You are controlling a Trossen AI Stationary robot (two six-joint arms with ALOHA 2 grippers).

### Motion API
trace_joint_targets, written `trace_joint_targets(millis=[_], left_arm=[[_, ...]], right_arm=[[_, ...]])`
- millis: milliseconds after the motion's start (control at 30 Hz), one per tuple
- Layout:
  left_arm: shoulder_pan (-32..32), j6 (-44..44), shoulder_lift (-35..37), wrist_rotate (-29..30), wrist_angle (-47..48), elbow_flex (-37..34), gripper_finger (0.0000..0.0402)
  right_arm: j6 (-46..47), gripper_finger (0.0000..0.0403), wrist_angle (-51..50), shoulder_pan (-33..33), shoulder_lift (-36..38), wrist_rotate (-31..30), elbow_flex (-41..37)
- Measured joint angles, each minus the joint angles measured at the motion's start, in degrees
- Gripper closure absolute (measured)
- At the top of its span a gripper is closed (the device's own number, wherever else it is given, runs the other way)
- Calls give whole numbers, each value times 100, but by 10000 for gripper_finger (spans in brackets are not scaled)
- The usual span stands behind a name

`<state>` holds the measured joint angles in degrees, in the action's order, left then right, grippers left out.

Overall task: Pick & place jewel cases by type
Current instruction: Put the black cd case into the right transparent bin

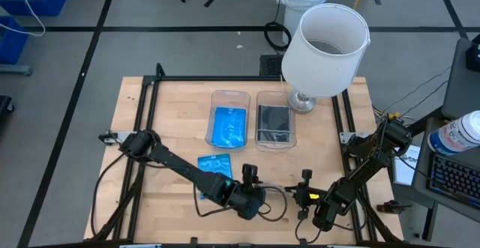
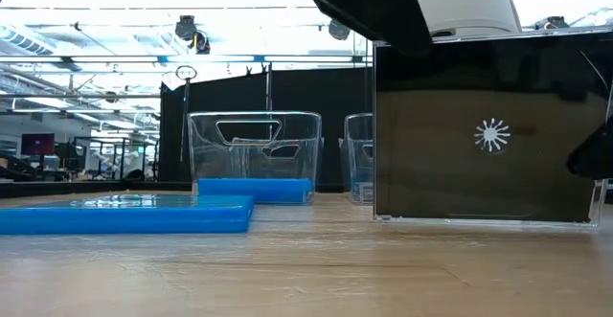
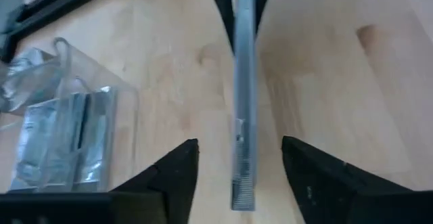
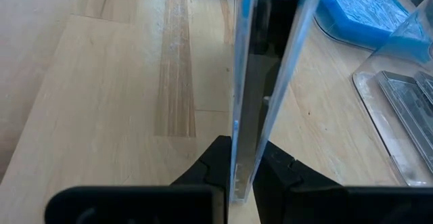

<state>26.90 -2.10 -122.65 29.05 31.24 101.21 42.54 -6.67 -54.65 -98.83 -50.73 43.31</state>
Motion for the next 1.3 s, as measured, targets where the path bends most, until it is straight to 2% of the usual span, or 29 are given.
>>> trace_joint_targets(millis=[167,633,733,867,1033,1300], left_arm=[[-31,8,0,-317,75,0,229],[-31,233,0,-310,250,0,357],[-20,313,0,-285,250,0,364],[32,409,-2,12,246,0,359],[199,1088,-7,798,212,-2,337],[606,1845,-13,1829,250,-4,362]], right_arm=[[-1,374,13,0,0,1,0],[-189,374,233,4,0,40,-4],[-191,373,231,20,0,38,-4],[-189,369,229,21,-2,24,-4],[-124,345,257,26,-2,-9,-2],[-113,306,239,28,-2,2,-1]])
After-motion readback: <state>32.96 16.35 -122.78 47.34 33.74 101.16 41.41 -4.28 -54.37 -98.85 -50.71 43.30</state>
